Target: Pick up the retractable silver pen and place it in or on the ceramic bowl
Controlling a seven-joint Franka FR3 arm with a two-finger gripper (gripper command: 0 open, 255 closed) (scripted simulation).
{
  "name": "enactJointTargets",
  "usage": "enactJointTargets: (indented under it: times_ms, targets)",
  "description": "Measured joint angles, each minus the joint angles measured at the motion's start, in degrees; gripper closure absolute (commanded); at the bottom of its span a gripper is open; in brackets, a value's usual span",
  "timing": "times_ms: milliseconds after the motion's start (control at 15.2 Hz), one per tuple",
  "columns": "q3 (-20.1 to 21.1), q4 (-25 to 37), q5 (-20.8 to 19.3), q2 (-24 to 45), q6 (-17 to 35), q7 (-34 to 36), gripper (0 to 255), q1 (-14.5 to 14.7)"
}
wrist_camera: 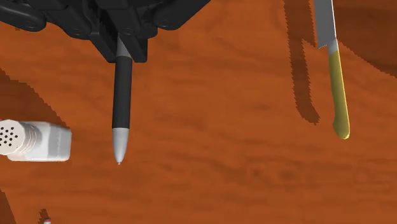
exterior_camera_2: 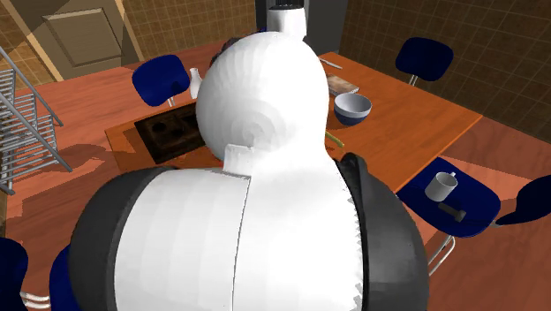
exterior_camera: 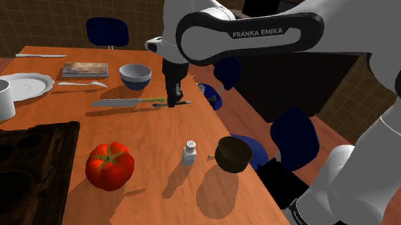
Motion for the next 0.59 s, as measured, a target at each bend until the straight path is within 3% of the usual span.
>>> enactJointTargets:
  times_ms: [594]
  targets:
    - [-1.83,-21.96,3.51,-21.67,0.69,-3.53,255,-0.09]
